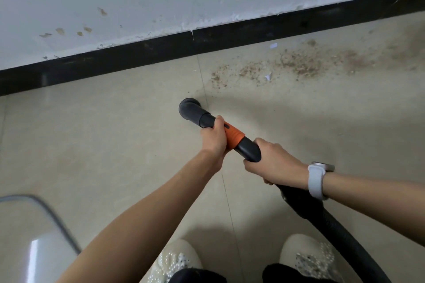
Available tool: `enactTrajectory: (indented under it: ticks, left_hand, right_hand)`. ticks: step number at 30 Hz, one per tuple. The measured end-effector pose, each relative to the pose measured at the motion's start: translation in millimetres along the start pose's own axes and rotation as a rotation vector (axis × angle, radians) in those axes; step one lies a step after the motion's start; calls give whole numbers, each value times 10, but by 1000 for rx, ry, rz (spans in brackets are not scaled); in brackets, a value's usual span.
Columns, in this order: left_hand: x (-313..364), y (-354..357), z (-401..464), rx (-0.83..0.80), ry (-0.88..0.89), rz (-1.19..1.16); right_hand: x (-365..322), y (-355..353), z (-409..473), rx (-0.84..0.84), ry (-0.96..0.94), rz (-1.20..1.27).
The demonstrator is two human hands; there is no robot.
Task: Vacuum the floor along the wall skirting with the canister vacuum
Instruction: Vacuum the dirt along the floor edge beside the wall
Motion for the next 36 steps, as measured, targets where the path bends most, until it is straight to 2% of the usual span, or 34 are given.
enactTrajectory:
  ticks: [5,9,13,18,24,29,36]
  left_hand:
    - [345,156,223,17,51,39]
    - [580,67,352,89,79,30]
    - [396,-158,256,152,66,41]
    - [84,-75,151,94,42,52]
    - [95,286,225,-23,27,87]
    - [373,297,393,-46,88,89]
    - [824,42,670,24,138,125]
  right_hand:
    - [-156,-184,293,64,-30,75]
    - [-370,-228,500,4,-87,136]
    - [-365,-42,401,-70,-102,95]
    - [-63,24,193,2,-44,27]
    - [148,-98,177,128,28,44]
    - [-49,-182,407,150,-1,80]
    - [-490,-168,817,111,-73,195]
Point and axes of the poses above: each hand's wrist, its own z-axis towards the middle knuckle, its own y-axis out of the palm, x = y × z, the point moved 4 cm from there along z, towards the middle knuckle, and after that the axes turned 1 degree about -y, right-handed, at the moved point
